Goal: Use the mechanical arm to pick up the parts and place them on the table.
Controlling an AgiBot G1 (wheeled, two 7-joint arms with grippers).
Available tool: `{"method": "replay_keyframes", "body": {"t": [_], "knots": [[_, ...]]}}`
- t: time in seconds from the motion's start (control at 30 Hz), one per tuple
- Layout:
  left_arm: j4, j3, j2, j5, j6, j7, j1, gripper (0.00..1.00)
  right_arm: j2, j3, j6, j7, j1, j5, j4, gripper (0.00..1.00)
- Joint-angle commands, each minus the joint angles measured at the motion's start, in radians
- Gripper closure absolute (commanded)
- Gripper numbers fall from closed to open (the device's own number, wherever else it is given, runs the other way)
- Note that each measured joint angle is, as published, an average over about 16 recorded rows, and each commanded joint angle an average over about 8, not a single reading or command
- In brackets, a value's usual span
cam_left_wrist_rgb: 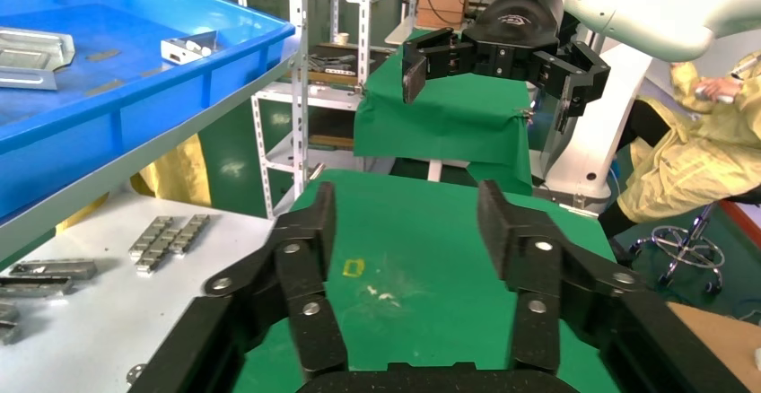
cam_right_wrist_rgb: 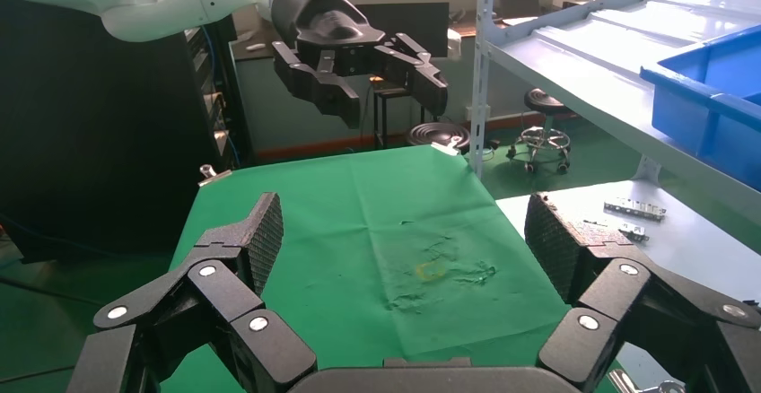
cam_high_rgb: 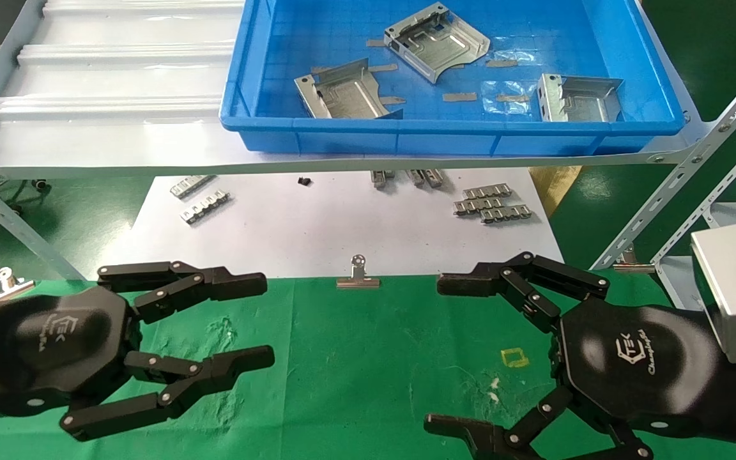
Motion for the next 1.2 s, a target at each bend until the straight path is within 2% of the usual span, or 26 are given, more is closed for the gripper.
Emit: {"method": "replay_keyframes", "body": {"t": [0.03,1.03,1.13,1.2], "knots": [[0.000,0.000,0.000,0.000,0.000,0.000,0.000,1.00,0.000,0.000,0.000,0.000,0.000,0.000,0.000,0.00],[0.000,0.000,0.000,0.000,0.000,0.000,0.000,1.00,-0.001,0.001,0.004,-0.003,0.004,-0.004,0.001,0.00],[0.000,0.000,0.000,0.000,0.000,0.000,0.000,1.00,-0.019,0.001,0.033,-0.011,0.045,-0.030,-0.006,0.00],[0.000,0.000,0.000,0.000,0.000,0.000,0.000,1.00,-0.051,-0.006,0.073,-0.019,0.111,-0.073,-0.028,0.00]]}}
